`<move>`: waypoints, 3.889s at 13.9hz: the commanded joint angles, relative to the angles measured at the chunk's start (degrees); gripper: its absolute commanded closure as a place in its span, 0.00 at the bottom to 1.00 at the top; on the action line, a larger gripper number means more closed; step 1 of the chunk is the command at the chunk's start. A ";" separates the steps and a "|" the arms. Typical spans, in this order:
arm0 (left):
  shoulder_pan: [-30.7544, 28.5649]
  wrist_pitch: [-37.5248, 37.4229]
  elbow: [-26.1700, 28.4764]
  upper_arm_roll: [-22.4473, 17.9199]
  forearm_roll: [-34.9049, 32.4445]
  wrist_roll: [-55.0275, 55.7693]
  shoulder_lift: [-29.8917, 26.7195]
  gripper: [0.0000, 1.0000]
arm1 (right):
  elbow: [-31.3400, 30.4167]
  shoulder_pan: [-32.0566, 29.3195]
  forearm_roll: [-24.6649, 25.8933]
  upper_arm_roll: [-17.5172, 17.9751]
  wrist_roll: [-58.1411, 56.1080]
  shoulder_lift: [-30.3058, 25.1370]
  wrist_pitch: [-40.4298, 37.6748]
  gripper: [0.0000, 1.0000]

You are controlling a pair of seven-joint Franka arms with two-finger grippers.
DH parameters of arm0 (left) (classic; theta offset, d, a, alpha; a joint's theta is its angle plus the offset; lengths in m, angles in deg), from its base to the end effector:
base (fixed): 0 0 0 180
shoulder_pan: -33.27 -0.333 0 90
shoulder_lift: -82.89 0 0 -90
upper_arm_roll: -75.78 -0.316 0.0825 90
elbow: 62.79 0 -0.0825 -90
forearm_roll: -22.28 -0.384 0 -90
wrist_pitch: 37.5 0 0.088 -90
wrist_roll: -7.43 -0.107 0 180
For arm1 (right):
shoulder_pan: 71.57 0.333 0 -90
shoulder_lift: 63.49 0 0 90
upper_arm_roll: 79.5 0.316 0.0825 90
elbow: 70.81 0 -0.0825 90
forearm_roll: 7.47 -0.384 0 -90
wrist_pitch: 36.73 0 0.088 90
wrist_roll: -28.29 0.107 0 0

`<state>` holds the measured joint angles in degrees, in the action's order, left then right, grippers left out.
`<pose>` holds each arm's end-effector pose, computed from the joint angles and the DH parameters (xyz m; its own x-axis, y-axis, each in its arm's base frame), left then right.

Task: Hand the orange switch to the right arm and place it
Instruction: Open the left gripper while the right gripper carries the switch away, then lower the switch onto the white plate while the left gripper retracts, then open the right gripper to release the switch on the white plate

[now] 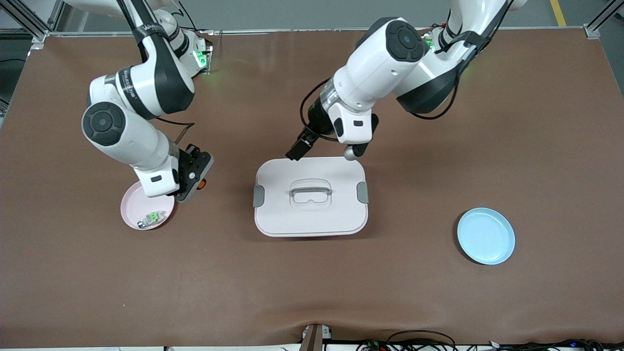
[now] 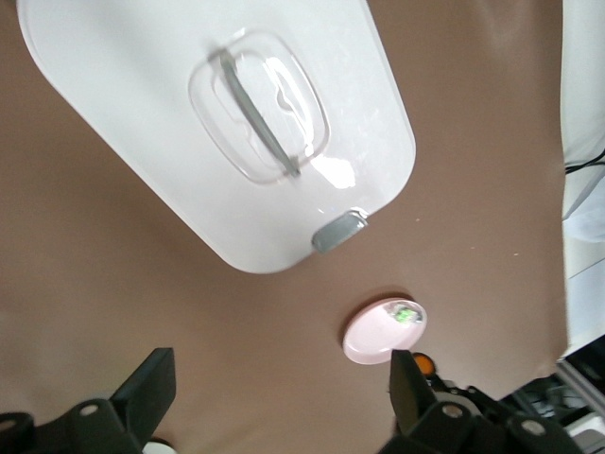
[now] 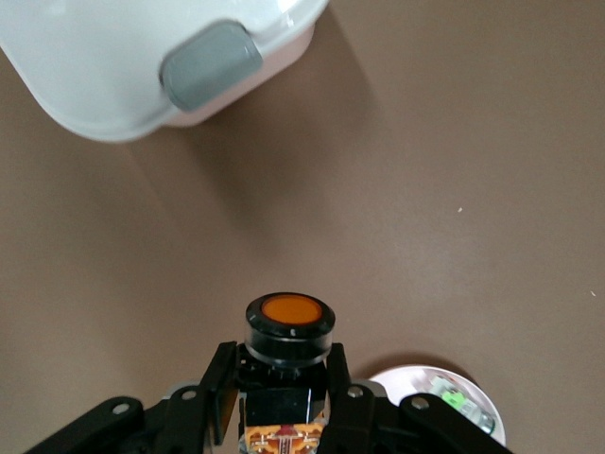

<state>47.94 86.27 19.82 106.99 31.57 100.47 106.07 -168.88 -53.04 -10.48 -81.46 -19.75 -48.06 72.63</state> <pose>0.5284 -0.4597 0.5267 0.5782 0.7260 -0.3723 0.8149 -0.4916 0.3070 0.6011 0.1845 0.4253 0.4445 0.8956 -0.0193 0.8922 -0.4445 -0.0799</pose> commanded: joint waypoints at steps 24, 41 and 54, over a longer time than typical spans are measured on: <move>-38.91 -28.67 0.89 0.17 -13.86 -81.07 -12.27 0.00 | -31.82 -16.67 28.05 -0.06 -20.28 -1.02 39.60 1.00; -43.23 -28.05 12.57 0.25 -10.01 -83.72 -23.16 0.00 | -33.85 -21.51 36.15 -0.06 -17.53 5.83 54.72 1.00; -49.56 -30.17 11.35 0.43 -6.48 -93.22 -24.50 0.00 | -33.68 -22.31 38.26 -0.06 -14.28 7.60 56.40 0.00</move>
<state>-1.26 55.96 30.80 107.06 24.16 7.72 82.87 -202.57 -74.12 25.52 -82.19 -35.98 -40.47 128.50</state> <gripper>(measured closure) 0.000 0.335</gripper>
